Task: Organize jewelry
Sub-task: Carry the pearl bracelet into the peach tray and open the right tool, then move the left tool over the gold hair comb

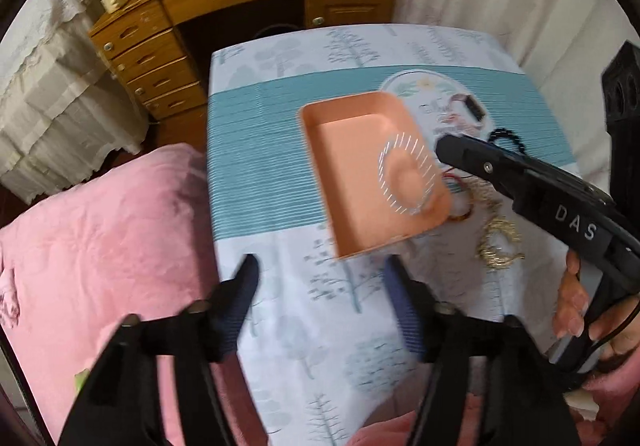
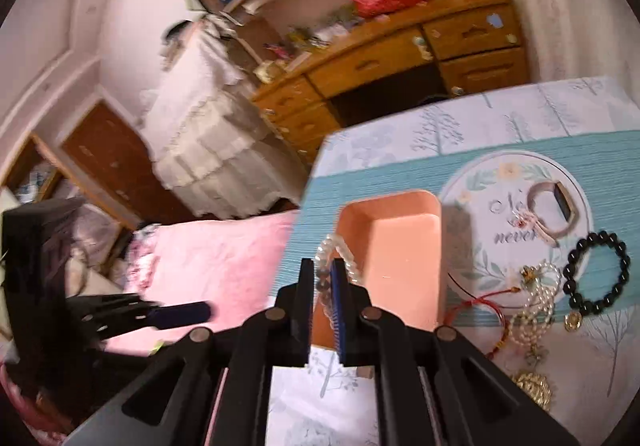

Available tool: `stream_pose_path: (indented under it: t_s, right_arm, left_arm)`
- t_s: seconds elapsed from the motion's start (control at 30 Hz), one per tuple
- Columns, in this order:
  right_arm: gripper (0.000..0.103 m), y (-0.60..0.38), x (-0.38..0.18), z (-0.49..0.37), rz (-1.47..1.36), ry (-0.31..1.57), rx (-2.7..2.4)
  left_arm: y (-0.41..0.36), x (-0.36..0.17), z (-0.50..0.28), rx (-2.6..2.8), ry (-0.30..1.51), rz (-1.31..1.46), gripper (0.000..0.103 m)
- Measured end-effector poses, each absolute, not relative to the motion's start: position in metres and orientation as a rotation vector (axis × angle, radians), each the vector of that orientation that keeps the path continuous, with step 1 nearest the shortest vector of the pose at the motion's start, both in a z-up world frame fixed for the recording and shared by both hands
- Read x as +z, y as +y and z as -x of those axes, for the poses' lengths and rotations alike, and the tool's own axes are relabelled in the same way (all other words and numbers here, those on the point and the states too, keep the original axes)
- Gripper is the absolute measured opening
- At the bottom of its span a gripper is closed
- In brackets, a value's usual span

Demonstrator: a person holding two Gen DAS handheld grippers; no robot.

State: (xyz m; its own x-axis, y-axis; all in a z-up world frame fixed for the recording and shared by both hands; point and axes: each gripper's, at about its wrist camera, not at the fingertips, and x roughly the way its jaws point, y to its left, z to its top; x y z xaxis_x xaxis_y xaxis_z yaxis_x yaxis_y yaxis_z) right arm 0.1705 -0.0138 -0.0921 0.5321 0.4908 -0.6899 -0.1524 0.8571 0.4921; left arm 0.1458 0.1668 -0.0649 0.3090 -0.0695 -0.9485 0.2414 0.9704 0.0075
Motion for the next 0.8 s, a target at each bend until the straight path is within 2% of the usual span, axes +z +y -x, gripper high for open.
stream_pose_path:
  t_s: [0.03, 0.1, 0.17, 0.27, 0.57, 0.7, 0.8]
  right_arm:
    - [0.034, -0.011, -0.096, -0.17, -0.39, 0.959, 0.363]
    - [0.046, -0.013, -0.098, -0.164, -0.411, 0.959, 0.344]
    - [0.059, -0.017, -0.099, -0.157, -0.422, 0.957, 0.322]
    - [0.073, -0.021, -0.103, -0.15, -0.39, 0.973, 0.259]
    - [0.074, -0.05, -0.122, -0.091, -0.091, 1.134, 0.121]
    - [0.074, -0.078, -0.125, -0.061, 0.074, 1.182, 0.13]
    - [0.074, -0.105, -0.13, -0.048, 0.128, 1.209, 0.169]
  left_arm:
    - [0.17, -0.066, -0.147, -0.2, 1.247, -0.156, 0.078]
    - [0.175, -0.067, -0.148, -0.191, 1.248, -0.158, 0.081]
    - [0.177, -0.069, -0.149, -0.181, 1.251, -0.168, 0.082]
    - [0.175, -0.071, -0.148, -0.206, 1.252, -0.159, 0.082]
    - [0.121, -0.085, -0.122, -0.444, 1.252, -0.205, 0.082]
    - [0.081, -0.1, -0.107, -0.464, 1.288, -0.273, 0.091]
    - [0.054, -0.111, -0.1, -0.451, 1.324, -0.259, 0.091]
